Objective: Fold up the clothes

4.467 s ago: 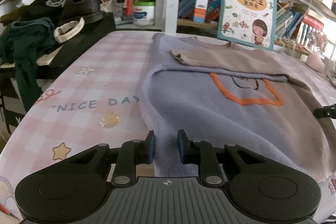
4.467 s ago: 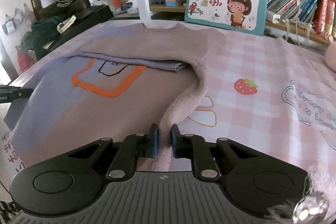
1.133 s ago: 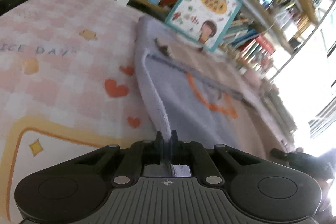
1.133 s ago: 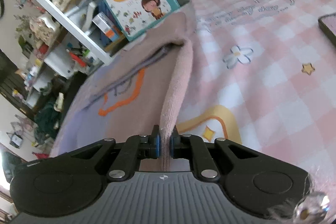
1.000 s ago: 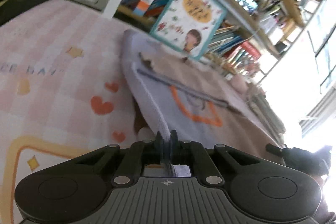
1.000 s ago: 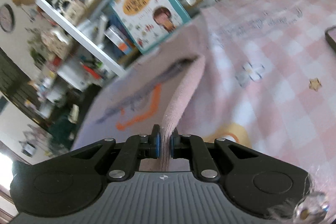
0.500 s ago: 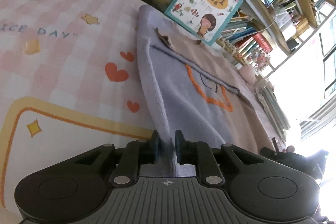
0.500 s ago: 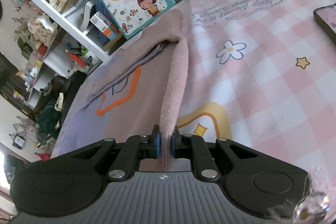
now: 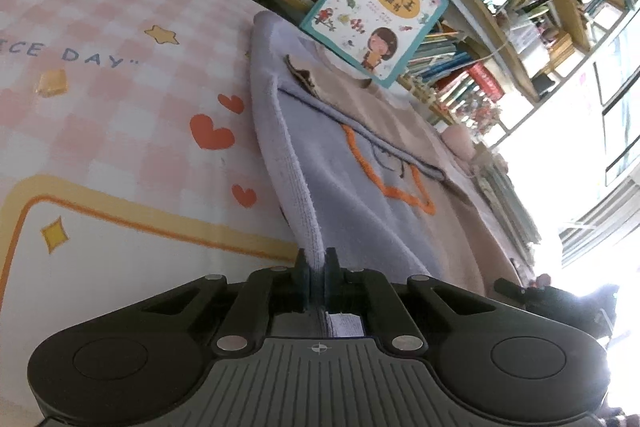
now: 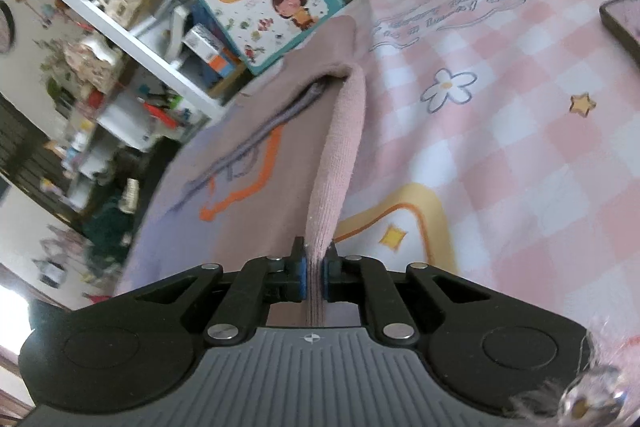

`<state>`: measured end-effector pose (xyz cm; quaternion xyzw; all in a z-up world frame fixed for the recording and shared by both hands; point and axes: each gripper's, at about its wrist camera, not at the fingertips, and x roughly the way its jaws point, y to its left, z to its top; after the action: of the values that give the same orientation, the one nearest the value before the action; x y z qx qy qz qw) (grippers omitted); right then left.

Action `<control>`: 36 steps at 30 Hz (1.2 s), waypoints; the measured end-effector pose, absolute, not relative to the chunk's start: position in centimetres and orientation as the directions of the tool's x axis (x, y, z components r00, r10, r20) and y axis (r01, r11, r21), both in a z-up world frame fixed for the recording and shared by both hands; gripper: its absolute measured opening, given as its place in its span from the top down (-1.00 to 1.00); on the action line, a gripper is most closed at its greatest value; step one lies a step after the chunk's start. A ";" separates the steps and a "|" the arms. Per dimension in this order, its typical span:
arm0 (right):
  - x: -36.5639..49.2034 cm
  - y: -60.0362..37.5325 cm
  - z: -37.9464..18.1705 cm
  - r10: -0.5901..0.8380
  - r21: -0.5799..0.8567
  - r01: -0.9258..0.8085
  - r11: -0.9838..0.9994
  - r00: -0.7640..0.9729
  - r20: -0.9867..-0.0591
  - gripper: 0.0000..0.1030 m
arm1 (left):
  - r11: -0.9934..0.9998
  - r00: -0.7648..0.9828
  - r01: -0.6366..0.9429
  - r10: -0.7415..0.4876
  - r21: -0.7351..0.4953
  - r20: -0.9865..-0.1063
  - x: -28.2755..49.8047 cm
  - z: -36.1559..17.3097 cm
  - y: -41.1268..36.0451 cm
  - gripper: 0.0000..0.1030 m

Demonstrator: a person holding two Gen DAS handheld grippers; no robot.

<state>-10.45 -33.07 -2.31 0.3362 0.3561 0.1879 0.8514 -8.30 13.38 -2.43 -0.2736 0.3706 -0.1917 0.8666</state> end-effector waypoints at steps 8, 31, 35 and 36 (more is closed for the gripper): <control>-13.8 -34.5 0.1 0.639 0.778 -0.137 0.613 0.665 -0.386 0.86 | 0.691 0.717 0.174 -0.577 -0.701 -0.391 -12.7 1.0 14.9 0.91; -1.2 -33.1 6.0 0.588 0.818 -0.299 0.492 0.806 -0.059 0.86 | 0.506 0.787 0.344 -0.615 -0.791 -0.051 -0.8 6.3 12.9 0.91; 2.4 -33.0 6.3 0.571 0.817 -0.278 0.506 0.818 -0.075 0.85 | 0.520 0.797 0.314 -0.599 -0.794 -0.077 2.0 6.4 13.2 0.90; 3.2 -33.0 6.2 0.568 0.818 -0.272 0.508 0.819 -0.080 0.85 | 0.523 0.799 0.304 -0.595 -0.797 -0.085 2.7 6.2 13.3 0.90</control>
<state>3.21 -32.99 6.21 0.4306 0.1720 0.2466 0.8510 2.67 13.32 6.24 -0.4119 0.1767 -0.2628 0.8544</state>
